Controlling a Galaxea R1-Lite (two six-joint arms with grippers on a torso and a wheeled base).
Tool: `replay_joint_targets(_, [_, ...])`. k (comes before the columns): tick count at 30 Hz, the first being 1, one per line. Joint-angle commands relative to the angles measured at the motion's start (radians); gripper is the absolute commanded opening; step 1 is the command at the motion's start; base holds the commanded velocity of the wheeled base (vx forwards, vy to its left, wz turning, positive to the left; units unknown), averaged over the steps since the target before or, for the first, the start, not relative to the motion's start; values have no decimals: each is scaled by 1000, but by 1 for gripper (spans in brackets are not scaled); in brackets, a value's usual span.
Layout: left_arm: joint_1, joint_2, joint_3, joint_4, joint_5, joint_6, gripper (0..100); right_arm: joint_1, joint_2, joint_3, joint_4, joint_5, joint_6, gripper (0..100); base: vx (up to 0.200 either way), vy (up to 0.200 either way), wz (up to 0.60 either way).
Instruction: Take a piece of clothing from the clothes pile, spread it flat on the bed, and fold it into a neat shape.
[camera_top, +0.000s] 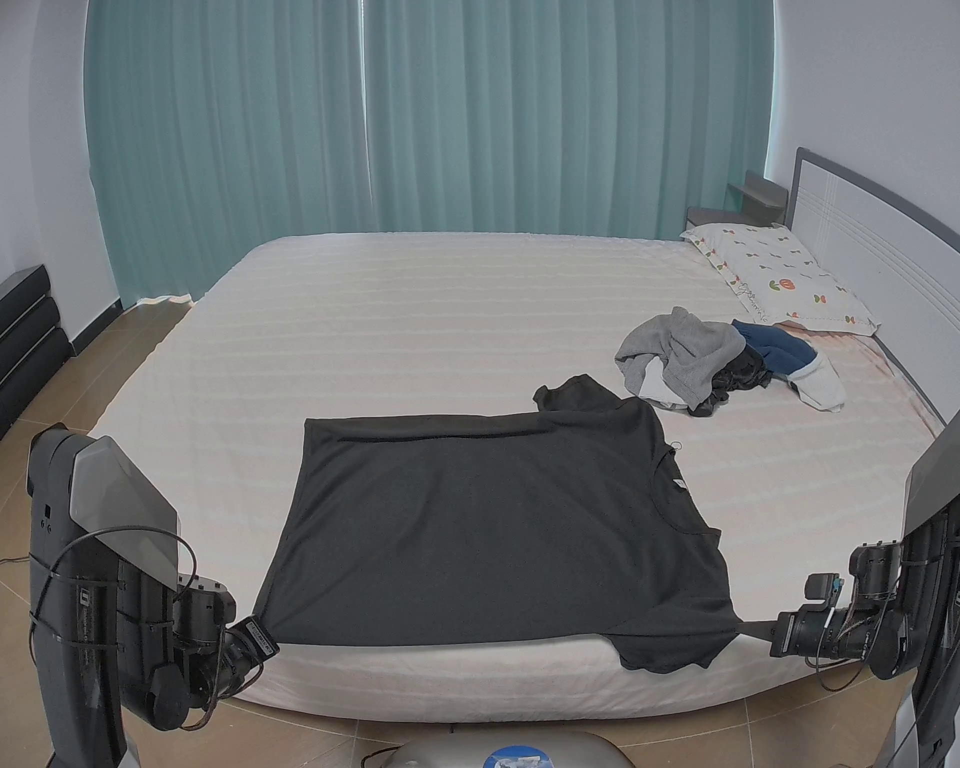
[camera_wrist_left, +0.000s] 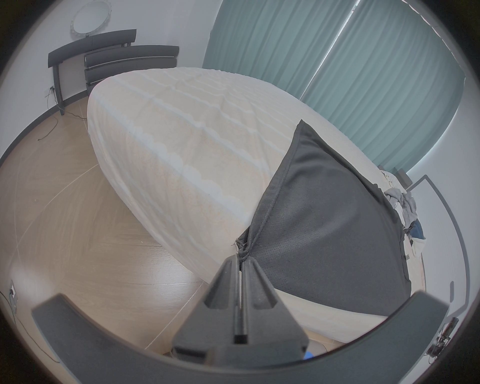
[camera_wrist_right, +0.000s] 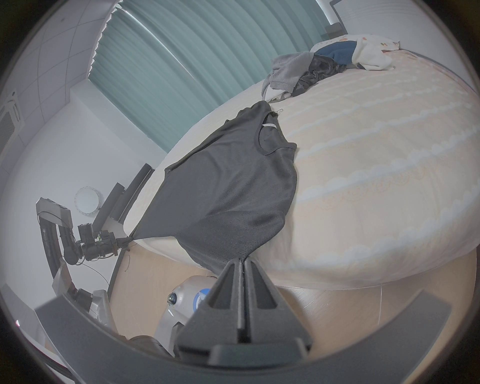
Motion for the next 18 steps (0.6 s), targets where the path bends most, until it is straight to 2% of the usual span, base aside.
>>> replay_joint_targets(1, [0,4,27,-6,-7,21,0,-21,-9,17,65,0,-108,0,0,0,0])
replay_joint_targets(3, [-2,5,35,-6,-7,34,0,-13,2,17,61,-3,-147,0,0,0,0])
replay_joint_targets(7, [-3,10,32,-6,-7,53,0,13,6,11,61,-14,-164,0,0,0,0])
replay_joint_targets(10, [-3,22,22,-6,-7,62,0,1,-20,16,53,-18,-161,0,0,0,0])
replay_joint_targets(18, [-5,16,44,-8,-7,62,0,-60,-38,17,180,11,-160,0,0,0,0])
